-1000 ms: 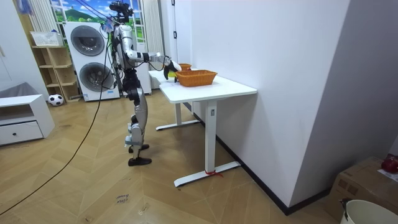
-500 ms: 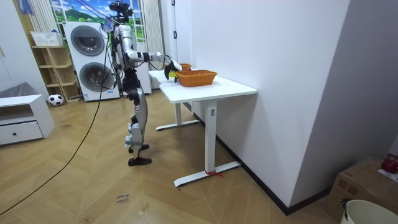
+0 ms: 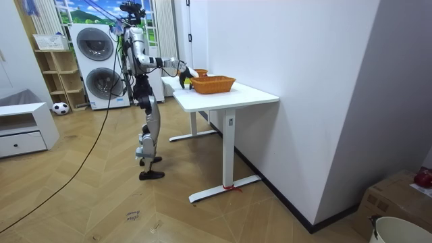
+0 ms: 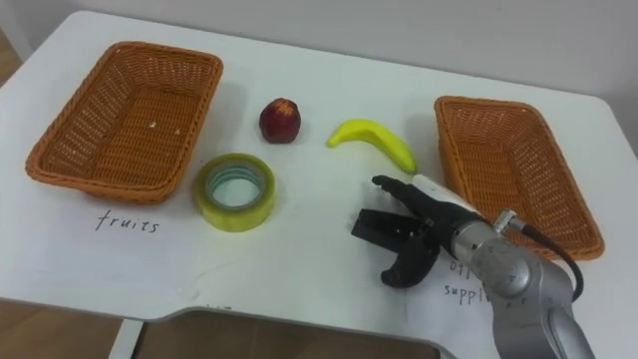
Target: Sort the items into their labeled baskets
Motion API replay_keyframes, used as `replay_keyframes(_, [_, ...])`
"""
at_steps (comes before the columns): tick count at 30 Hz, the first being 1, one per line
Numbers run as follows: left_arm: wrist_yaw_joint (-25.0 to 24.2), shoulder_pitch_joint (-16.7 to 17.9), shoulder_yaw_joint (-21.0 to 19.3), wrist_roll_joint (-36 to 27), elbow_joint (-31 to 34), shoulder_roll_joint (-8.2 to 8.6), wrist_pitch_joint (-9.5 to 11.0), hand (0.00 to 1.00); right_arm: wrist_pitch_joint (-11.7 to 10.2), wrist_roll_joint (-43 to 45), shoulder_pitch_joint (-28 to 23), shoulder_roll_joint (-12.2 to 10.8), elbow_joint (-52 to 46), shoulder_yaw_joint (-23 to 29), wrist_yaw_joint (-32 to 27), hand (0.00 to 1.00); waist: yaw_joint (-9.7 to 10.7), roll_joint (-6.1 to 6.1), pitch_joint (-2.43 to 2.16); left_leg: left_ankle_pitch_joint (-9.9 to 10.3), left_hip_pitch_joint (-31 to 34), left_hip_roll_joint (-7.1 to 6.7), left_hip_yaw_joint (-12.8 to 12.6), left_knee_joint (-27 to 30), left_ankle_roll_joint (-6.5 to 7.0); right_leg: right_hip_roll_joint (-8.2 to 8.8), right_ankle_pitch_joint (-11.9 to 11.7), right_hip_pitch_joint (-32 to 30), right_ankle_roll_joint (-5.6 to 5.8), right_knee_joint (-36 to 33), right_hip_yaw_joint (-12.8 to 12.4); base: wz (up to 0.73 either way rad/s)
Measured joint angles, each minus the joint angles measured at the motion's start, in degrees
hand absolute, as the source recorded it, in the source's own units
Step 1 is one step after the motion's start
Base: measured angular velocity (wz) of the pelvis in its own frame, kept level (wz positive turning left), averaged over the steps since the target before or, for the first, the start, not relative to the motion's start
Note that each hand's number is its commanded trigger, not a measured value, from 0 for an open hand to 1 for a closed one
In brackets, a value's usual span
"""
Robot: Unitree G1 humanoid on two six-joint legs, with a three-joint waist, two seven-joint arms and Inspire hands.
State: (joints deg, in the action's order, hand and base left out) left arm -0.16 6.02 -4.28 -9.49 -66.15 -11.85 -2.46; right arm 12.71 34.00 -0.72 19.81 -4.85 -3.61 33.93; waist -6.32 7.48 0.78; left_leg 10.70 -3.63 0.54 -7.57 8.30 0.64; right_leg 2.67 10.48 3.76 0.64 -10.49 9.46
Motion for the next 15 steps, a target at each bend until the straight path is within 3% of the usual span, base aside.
replay_keyframes(8, [0.0, 0.0, 0.0, 0.0, -0.2, -0.34, -0.1, 0.00, 1.1, 0.0, 0.0, 0.0, 0.0, -0.3, 0.1, 0.00, -0.1, 0.72, -0.50, 0.0, -0.2, -0.11, 0.1, 0.4, 0.02, 0.15, 0.0, 0.2, 0.00, 0.0, 0.0, 0.00])
replay_keyframes(15, [0.0, 0.0, 0.0, 0.0, -0.4, -0.35, -0.2, 0.00, 1.2, 0.0, 0.1, 0.0, 0.0, -1.9, 1.4, 0.00, -0.3, 0.19, -0.14, 0.0, 0.1, 0.02, 0.2, 0.2, 0.03, 0.01, -0.1, 0.2, -0.12, -0.1, 0.2, 0.00])
